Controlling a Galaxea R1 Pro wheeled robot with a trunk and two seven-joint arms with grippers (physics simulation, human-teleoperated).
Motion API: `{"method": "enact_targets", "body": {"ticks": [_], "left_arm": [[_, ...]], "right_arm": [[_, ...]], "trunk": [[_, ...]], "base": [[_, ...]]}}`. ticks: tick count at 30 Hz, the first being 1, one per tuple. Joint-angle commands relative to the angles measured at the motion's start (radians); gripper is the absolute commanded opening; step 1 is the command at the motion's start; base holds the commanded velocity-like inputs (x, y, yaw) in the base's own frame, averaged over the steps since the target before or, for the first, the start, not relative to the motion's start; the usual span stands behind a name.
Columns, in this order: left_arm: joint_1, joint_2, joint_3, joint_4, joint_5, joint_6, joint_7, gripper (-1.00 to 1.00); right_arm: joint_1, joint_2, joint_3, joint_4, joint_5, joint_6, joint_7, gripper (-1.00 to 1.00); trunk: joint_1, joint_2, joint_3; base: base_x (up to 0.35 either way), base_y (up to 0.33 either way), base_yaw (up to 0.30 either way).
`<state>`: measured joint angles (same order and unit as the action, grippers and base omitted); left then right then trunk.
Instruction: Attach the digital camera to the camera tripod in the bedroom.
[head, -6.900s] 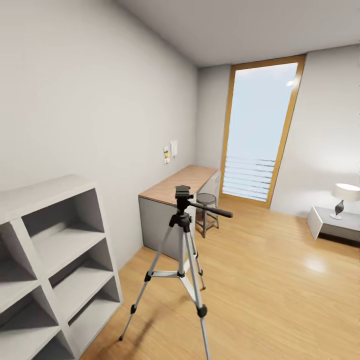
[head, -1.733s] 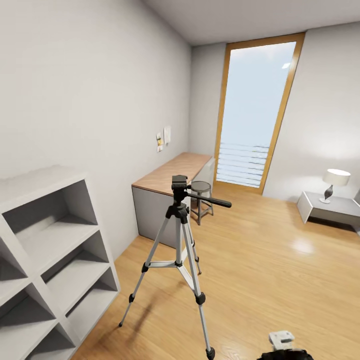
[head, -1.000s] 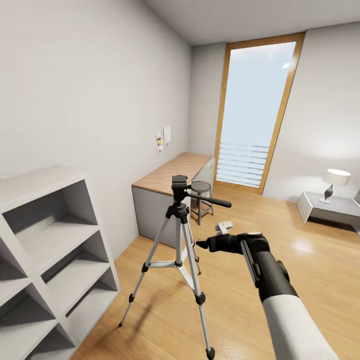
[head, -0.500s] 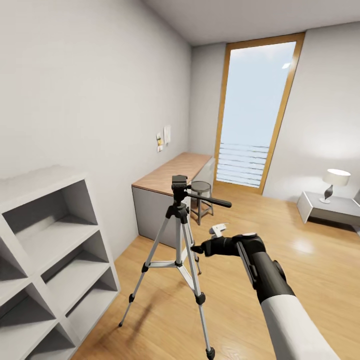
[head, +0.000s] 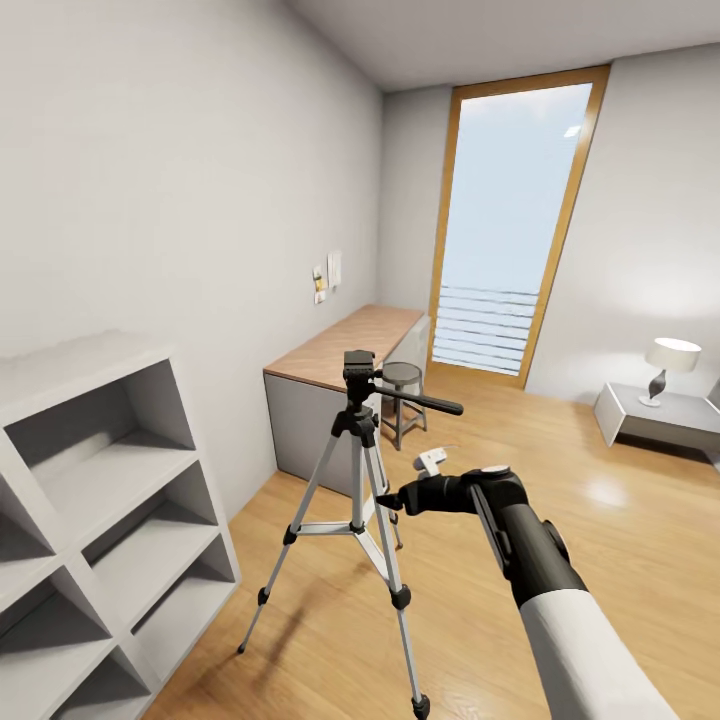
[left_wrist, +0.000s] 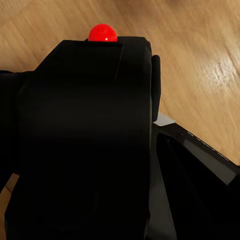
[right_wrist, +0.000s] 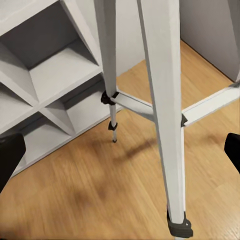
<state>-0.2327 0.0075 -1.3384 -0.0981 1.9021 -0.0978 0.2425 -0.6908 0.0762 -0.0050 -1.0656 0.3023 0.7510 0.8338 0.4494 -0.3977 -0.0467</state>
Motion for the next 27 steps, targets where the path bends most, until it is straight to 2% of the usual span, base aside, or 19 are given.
{"method": "enact_targets", "body": {"ticks": [1, 4, 7, 9, 10, 14, 25, 27], "left_arm": [[-0.001, 0.001, -0.009, -0.003, 0.006, -0.004, 0.006, -1.0], [-0.001, 0.0, -0.009, -0.003, 0.006, -0.004, 0.006, -1.0], [0.0, 0.0, -0.009, -0.004, 0.006, -0.004, 0.006, -1.0], [-0.001, 0.0, -0.01, -0.005, 0.006, -0.003, 0.006, -1.0], [-0.001, 0.0, -0.01, -0.006, 0.006, -0.003, 0.006, -1.0], [-0.001, 0.0, -0.01, -0.006, 0.006, -0.003, 0.006, -1.0], [-0.001, 0.0, -0.01, -0.007, 0.006, -0.003, 0.006, -1.0], [-0.001, 0.0, -0.01, -0.007, 0.006, -0.003, 0.006, -1.0]], "right_arm": [[-0.001, 0.002, -0.002, 0.0, 0.01, -0.001, 0.005, 1.0], [-0.001, 0.008, -0.005, 0.008, 0.006, -0.041, -0.03, 1.0], [-0.001, 0.016, -0.004, 0.041, -0.002, -0.135, -0.109, 1.0], [-0.001, 0.035, -0.003, 0.113, -0.005, -0.198, -0.17, 1.0], [-0.001, 0.054, -0.003, 0.198, -0.005, -0.231, -0.202, 1.0], [-0.001, 0.087, -0.004, 0.267, -0.005, -0.278, -0.225, 1.0], [-0.001, 0.098, -0.004, 0.288, -0.006, -0.342, -0.233, 1.0], [0.0, 0.098, -0.007, 0.296, -0.01, -0.382, -0.269, 1.0]], "trunk": [[0.001, -0.002, -0.002], [0.001, -0.002, -0.002], [0.001, -0.002, -0.002], [0.001, -0.002, -0.002], [0.001, -0.002, -0.002], [0.001, -0.002, -0.002], [0.001, -0.002, -0.002], [0.001, -0.002, -0.002]], "base": [[0.0, 0.0, 0.0], [0.0, 0.0, 0.0], [0.0, 0.0, 0.0], [0.0, 0.0, 0.0], [0.0, 0.0, 0.0], [0.0, 0.0, 0.0], [0.0, 0.0, 0.0], [0.0, 0.0, 0.0]]}}
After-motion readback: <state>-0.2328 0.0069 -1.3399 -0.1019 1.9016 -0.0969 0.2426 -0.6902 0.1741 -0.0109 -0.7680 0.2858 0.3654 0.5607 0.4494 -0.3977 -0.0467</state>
